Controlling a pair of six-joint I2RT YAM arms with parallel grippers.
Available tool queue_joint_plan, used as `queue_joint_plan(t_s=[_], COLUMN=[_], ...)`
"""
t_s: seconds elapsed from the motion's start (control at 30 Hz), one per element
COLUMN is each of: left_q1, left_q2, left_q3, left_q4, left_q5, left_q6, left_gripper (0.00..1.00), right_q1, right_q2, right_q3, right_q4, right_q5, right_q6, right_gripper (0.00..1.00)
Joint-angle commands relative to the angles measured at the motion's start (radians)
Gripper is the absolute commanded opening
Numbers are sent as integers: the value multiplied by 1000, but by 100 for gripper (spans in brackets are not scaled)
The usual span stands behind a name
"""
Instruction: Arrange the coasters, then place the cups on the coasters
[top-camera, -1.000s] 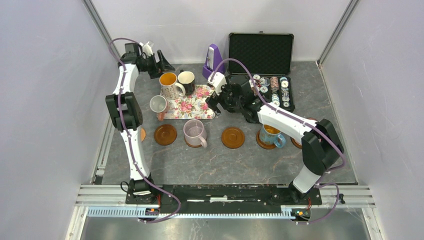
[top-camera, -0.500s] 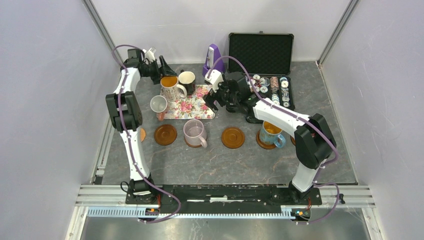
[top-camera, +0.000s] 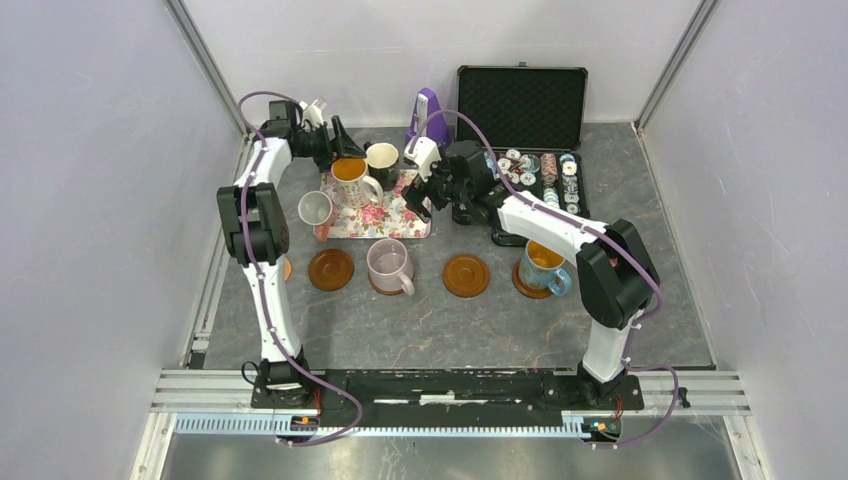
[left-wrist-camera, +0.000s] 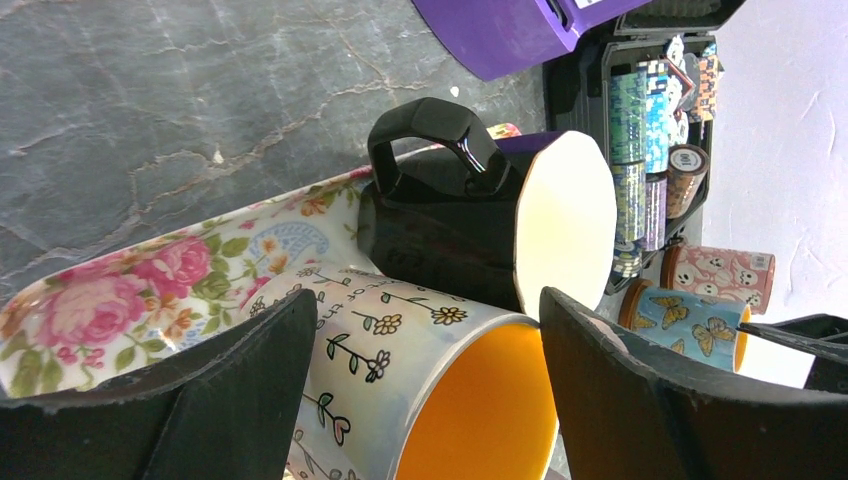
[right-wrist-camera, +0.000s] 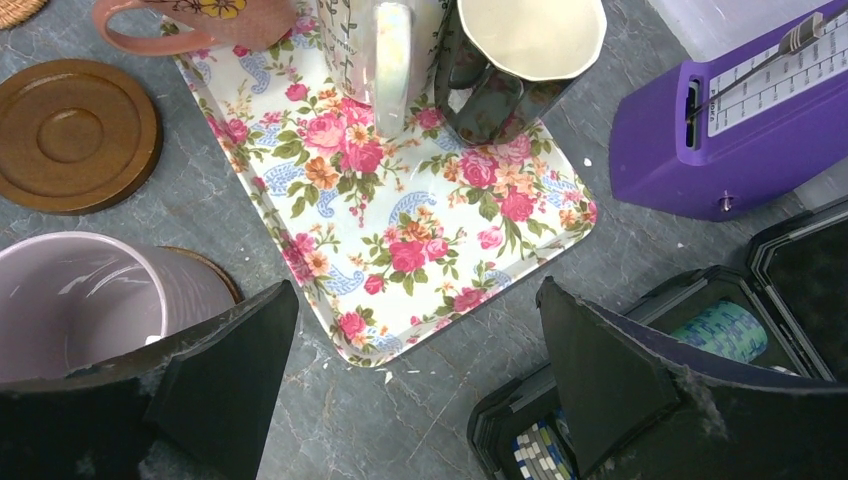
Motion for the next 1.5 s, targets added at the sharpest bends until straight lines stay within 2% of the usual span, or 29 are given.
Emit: queue_joint_plan(t_s=[0.0, 0.43, 0.6, 0.63, 0.83, 1.23, 1.33, 1.47], left_q1=[-32, -74, -75, -107, -128, -141, -141, -138], left_q2=[-69, -128, -137, -141, -187, -208, -208, -216], left_q3=[-28, -107, -116, -120, -175, -209, -210, -219], left_q4=[8, 22, 24, 24, 24, 66, 70, 70], left_q5=[40, 28, 9, -1, -68, -121, -123, -125], left_q6=[-39, -47, -56, -52, -38, -89, -90, -84], left_gripper=[87, 86, 86, 86, 86, 87, 87, 87], right_q1=[-4, -3, 8, 13, 56, 112, 114, 110], right_q2=[22, 84, 145, 153, 220, 316, 338, 363], right_q3=[65, 112, 192, 203, 312, 415, 427, 446], right_q4=[34, 23, -43, -48, -157, -211, -207, -206], right_q5=[-11, 11, 6, 11, 34, 93, 121, 194], right_q6=[9, 52, 62, 62, 66, 88, 100, 94], right_gripper=[98, 98, 96, 95, 93, 90, 86, 76])
